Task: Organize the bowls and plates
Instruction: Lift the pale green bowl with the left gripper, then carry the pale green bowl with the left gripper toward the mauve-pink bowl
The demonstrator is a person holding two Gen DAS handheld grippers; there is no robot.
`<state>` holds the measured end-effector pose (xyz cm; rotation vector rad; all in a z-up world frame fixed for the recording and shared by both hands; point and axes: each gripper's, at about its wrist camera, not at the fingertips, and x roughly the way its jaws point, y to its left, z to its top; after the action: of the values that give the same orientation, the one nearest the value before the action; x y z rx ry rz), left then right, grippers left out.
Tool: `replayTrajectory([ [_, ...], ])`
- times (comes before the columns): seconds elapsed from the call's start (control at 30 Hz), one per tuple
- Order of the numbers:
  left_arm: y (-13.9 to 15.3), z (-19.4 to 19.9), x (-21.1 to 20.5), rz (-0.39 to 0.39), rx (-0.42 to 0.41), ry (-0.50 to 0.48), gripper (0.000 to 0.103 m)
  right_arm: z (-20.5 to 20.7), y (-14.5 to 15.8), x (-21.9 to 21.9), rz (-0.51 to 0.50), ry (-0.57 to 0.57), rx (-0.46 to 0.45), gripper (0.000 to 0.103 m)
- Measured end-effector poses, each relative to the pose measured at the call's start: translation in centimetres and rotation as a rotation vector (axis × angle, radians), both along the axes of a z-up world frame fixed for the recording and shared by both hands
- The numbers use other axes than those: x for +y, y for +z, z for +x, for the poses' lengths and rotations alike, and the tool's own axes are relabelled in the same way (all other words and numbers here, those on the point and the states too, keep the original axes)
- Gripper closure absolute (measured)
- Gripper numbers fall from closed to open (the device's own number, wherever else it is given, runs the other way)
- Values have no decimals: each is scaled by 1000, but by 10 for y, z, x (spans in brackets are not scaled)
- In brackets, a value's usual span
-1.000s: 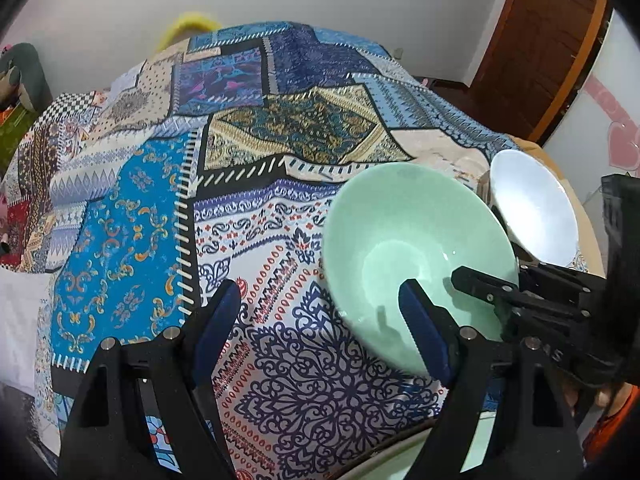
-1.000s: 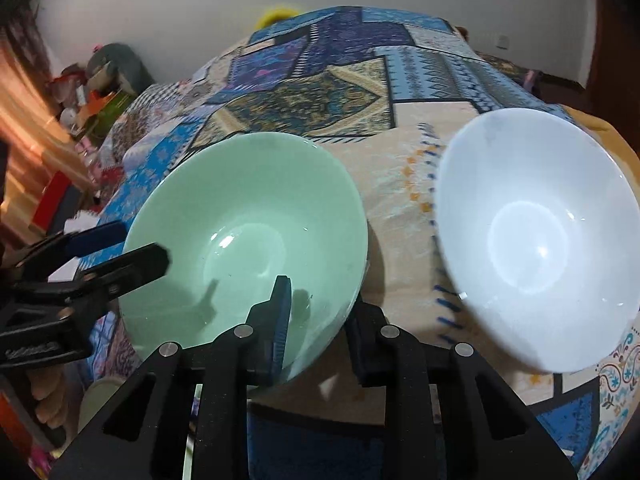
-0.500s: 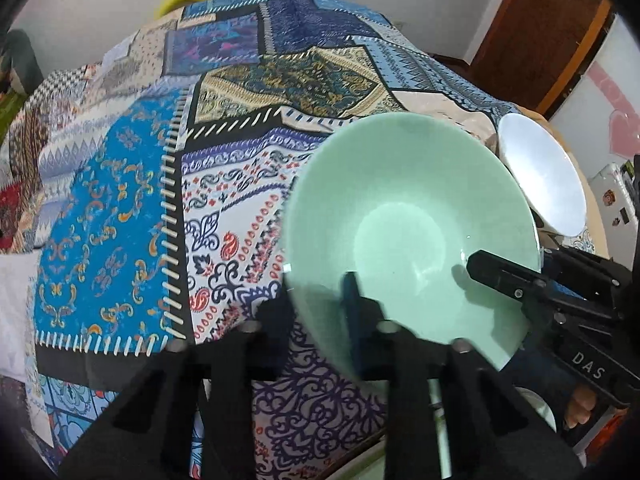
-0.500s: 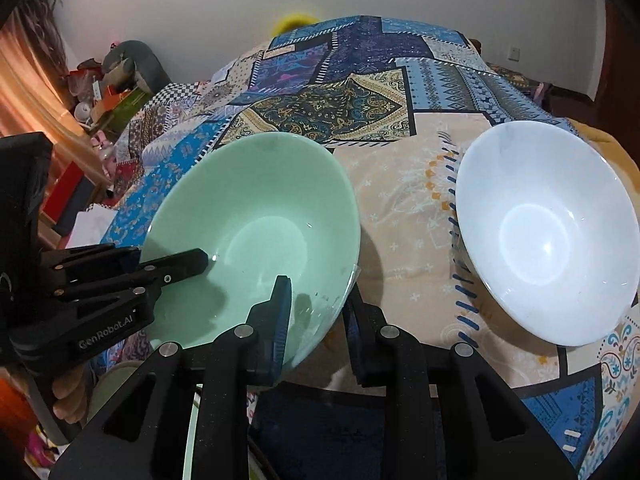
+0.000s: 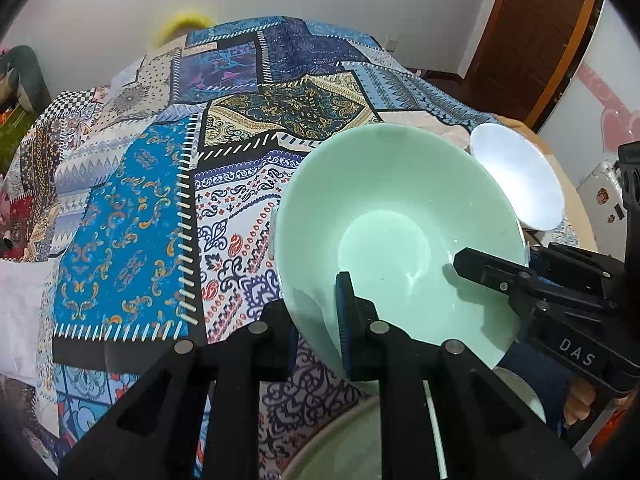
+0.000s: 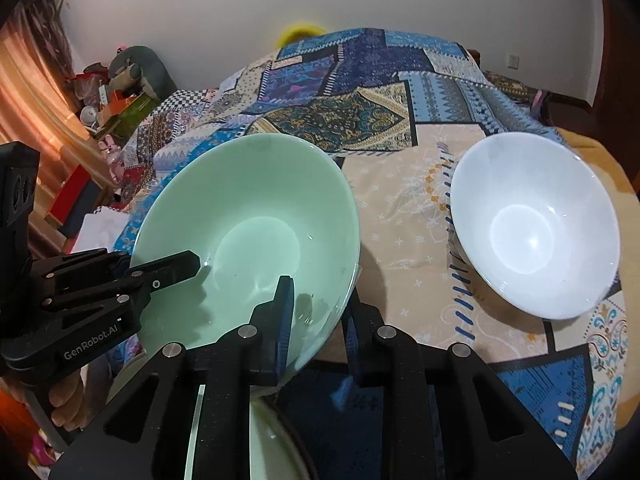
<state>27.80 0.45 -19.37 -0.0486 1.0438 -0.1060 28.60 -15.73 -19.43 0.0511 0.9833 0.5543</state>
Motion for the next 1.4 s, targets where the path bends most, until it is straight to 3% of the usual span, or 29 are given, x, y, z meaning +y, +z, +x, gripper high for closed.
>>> replayTrajectory([
  [0.83, 78, -107, 38, -60, -140, 78, 87, -69, 57, 34, 36, 83, -96, 82],
  [1.4, 104, -187, 104, -72, -197, 204, 87, -112, 60, 96, 76, 221, -84, 82],
])
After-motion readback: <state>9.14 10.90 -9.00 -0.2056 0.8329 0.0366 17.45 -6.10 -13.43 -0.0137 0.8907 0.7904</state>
